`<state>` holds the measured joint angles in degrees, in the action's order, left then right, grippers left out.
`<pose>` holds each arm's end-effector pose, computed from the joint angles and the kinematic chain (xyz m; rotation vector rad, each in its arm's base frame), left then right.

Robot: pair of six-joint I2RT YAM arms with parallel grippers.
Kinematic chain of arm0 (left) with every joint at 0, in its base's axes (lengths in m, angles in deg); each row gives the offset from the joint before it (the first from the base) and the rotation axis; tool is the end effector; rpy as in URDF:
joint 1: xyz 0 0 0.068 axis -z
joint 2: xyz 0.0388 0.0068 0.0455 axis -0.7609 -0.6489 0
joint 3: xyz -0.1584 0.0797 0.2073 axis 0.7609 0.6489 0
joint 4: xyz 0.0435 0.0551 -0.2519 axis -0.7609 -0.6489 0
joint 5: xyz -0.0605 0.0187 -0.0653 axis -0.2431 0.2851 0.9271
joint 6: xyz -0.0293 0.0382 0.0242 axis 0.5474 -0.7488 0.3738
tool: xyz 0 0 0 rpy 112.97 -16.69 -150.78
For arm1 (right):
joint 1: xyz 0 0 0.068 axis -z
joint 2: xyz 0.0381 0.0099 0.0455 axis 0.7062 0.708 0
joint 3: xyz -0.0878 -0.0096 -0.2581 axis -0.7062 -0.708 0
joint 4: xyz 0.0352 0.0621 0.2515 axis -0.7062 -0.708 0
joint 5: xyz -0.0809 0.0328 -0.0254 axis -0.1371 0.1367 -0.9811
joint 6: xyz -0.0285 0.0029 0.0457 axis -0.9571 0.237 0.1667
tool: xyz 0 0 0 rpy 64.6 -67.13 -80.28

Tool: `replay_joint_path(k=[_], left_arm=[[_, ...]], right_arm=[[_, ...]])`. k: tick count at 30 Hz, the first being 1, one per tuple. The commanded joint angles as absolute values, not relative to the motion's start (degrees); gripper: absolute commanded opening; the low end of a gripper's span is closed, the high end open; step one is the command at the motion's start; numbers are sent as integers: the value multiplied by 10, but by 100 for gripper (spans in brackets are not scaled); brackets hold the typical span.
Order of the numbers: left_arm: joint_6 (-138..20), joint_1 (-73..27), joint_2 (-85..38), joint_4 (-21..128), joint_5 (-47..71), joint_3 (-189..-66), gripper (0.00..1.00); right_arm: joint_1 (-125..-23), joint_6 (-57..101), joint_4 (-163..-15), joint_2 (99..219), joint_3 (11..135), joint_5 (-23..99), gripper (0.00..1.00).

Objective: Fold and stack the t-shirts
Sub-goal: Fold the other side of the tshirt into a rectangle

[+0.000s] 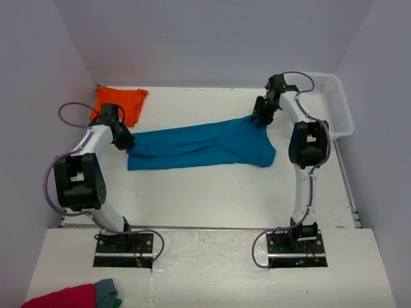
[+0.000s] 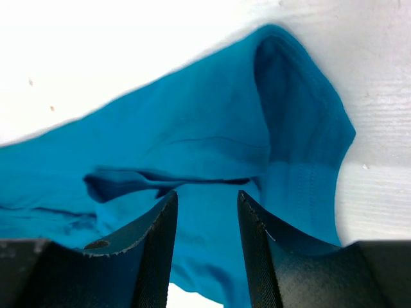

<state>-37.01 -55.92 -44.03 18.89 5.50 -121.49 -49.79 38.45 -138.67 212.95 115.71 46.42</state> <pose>0.3396 0.0371 0.2116 -0.8953 2.5047 -0.1909 0.4982 0.0522 0.1874 0.3677 2.7529 0.5127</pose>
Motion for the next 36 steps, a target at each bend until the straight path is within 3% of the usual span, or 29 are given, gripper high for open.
replay_joint_path(k=[1, 8, 13, 17, 24, 27, 36], left_arm=[[-384, -563, -413, 205, 84, -1211, 0], [-384, -562, -397, 211, 98, -1208, 0], [-385, -559, -401, 225, 107, -1196, 0], [-386, -558, -406, 229, 108, -1196, 0], [-385, -557, -406, 233, 102, -1188, 0], [-383, -556, -409, 239, 105, -1183, 0], [-380, -555, -418, 240, 114, -1184, 0]], right_arm=[[-498, 411, -1420, 2145, 1209, 493, 43], [-499, 452, -1426, 2138, 1192, 493, 43], [-520, 439, -1289, 2043, 1046, 494, 36], [-528, 420, -1189, 1980, 999, 485, 40], [-542, 413, -1164, 1925, 956, 500, 44], [-549, 424, -1156, 1915, 927, 522, 2], [-601, 448, -1184, 1956, 902, 514, 0]])
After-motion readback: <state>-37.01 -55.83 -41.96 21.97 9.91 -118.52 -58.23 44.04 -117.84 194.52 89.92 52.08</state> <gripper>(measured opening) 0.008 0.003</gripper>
